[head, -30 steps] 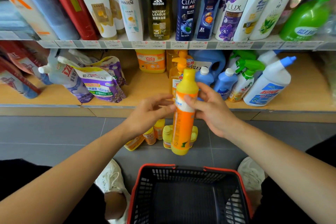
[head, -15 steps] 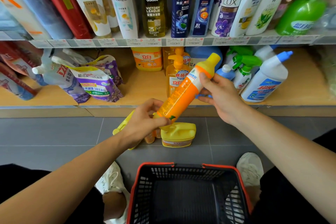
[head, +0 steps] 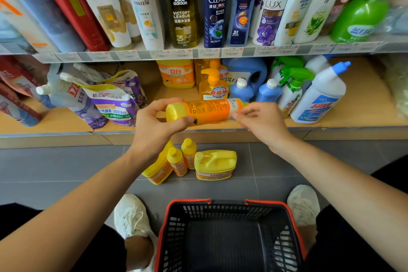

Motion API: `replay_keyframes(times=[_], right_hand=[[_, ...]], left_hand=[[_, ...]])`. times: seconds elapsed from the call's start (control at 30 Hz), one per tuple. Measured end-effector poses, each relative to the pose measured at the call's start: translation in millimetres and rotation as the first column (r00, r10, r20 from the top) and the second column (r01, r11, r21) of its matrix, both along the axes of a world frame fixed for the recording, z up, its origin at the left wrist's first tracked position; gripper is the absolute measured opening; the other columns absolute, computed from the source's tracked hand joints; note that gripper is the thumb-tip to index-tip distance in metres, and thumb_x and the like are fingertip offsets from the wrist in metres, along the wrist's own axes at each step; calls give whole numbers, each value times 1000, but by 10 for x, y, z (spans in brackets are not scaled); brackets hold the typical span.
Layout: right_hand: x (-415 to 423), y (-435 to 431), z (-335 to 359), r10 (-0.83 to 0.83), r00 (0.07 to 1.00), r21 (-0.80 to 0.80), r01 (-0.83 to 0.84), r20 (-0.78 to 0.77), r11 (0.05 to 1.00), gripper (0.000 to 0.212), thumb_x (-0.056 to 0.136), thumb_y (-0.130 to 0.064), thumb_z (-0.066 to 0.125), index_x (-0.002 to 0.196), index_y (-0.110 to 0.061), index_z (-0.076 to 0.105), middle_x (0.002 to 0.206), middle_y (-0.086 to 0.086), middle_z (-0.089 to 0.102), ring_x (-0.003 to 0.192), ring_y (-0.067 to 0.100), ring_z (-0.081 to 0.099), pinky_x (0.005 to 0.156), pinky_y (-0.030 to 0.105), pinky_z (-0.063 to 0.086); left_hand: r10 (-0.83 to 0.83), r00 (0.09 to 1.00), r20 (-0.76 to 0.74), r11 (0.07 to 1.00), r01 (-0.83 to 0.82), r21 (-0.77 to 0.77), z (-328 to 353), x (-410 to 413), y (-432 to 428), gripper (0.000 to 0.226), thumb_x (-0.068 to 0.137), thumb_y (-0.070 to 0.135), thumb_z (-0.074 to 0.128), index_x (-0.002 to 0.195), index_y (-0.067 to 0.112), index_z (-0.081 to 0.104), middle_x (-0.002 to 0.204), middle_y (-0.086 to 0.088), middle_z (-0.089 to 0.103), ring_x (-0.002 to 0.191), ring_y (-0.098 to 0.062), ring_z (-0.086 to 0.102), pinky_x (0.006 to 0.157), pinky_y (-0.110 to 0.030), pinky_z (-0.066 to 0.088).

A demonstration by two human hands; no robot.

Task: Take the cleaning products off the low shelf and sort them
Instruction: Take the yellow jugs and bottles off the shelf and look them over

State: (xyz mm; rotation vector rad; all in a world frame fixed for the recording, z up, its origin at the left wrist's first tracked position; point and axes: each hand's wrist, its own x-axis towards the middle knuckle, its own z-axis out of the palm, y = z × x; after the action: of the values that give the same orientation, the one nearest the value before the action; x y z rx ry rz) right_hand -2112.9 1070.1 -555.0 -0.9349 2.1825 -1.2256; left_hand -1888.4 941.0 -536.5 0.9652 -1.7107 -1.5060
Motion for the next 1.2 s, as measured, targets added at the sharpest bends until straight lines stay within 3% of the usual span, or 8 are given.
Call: replay_keyframes(times=[0.17,0.23,0.33,0.47,0.63,0.7,0.87,1.2], right_hand=[[97,-24,35,294,946,-80,-307,-137,948,59,73,-24,89,126,-25,64,122,-4,64,106,6,61,83,11,47],[118,-17,24,423,900,-91,-433,-109,897,71,72,-21,89,136,-26,58,129,-4,63,114,0,58,86,5,43],[157,-10,24,517,853,-71,-521,-70,851,84,70,-29,91,143,-31,52,130,-9,64,118,-3,58,97,12,46],[236,-8,10,558,827,-103,-561,-63,821,76,69,-26,91,135,-34,55,127,-15,65,121,-1,59,101,23,49],[227,44,-33,504,863,-186,-490,35,852,71,69,-22,91,133,-22,62,124,-4,70,118,14,65,103,44,52],[260,53,-39,509,859,-196,-491,55,849,71,66,-29,91,131,-31,61,123,-5,70,118,13,65,103,45,52],[303,66,-63,528,848,-166,-515,41,841,70,69,-29,89,132,-37,59,126,-9,68,119,10,63,104,44,51],[248,38,-66,520,854,-94,-518,-2,850,66,76,-28,87,134,-32,54,123,-11,67,118,7,60,98,46,54]], left_hand=[[-66,992,112,969,91,-230,70,-24,100,52,63,31,92,111,28,74,110,3,69,98,-11,69,74,-27,59],[-75,987,140,963,108,-246,74,-53,162,53,65,24,94,114,23,74,109,3,68,98,-11,68,78,-34,61],[-96,984,153,959,132,-249,88,-78,223,52,66,24,94,114,24,74,108,0,68,99,-14,68,81,-42,60],[-162,976,145,946,195,-260,102,-100,282,50,66,41,88,113,33,72,106,1,69,99,-14,68,78,-37,61],[-274,961,28,961,275,-28,132,-106,210,29,80,36,76,106,26,73,100,-5,73,83,-19,74,65,-28,60],[-278,960,13,960,278,23,124,-128,213,24,82,35,71,100,20,72,96,-10,71,78,-16,72,62,-25,58],[-269,963,-3,960,268,87,84,-145,206,23,88,35,63,94,14,71,85,2,72,78,-14,70,65,-27,59],[-301,954,-14,954,301,16,95,-138,256,38,82,34,70,118,22,70,107,-3,76,95,-23,72,72,-27,59]])
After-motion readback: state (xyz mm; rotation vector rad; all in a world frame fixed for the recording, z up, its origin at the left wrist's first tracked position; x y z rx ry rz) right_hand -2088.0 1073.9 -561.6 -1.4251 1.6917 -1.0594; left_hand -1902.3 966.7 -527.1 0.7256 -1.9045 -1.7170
